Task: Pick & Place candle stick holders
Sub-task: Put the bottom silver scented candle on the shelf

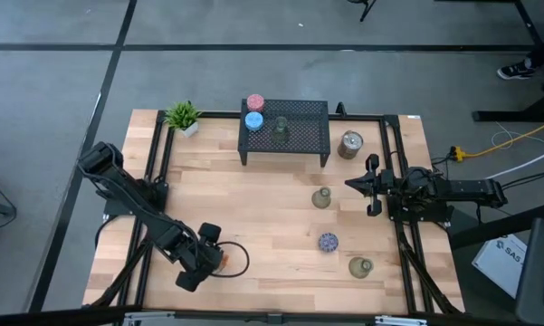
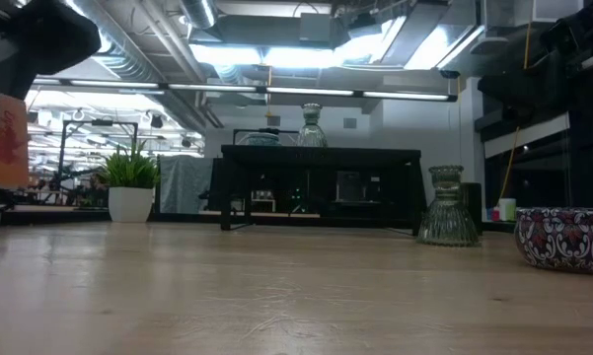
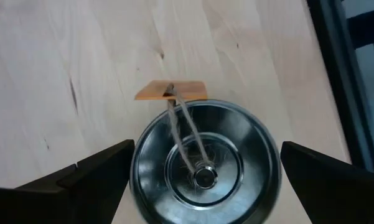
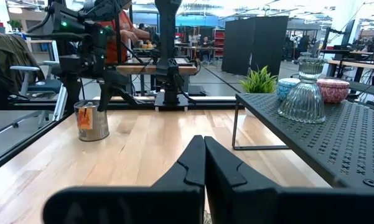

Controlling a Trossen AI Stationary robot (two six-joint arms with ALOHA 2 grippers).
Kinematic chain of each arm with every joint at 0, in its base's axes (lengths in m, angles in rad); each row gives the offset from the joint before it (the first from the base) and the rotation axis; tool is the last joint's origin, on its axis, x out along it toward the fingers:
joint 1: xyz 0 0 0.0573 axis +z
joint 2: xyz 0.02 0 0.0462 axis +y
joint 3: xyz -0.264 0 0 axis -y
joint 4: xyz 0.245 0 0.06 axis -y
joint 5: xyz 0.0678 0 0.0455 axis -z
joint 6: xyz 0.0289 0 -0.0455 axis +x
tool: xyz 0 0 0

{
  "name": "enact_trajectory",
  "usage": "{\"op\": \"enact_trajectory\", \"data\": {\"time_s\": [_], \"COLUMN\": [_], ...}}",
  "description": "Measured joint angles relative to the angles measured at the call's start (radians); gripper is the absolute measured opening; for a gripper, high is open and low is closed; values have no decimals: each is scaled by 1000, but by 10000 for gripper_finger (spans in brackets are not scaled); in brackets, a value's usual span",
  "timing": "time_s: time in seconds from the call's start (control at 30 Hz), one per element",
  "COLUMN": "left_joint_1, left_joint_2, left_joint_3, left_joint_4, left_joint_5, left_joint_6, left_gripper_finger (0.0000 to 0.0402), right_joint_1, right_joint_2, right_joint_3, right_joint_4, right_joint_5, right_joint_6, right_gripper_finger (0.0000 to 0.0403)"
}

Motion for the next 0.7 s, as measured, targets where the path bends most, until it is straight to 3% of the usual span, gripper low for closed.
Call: {"op": "enact_trajectory", "data": {"time_s": [0.5,0.7], "left_joint_1": [2,6], "left_joint_2": [40,40], "left_joint_3": [0,0], "left_joint_4": [-10,-11], "left_joint_5": [19,17], "left_joint_6": [7,-14], "left_gripper_finger": [399,368], "right_joint_1": [0,0], "right_joint_2": [0,0], "right_joint_3": [0,0], "right_joint_4": [0,0], "right_joint_5": [0,0], "right_joint_6": [0,0], "right_gripper_finger": [0,0]}}
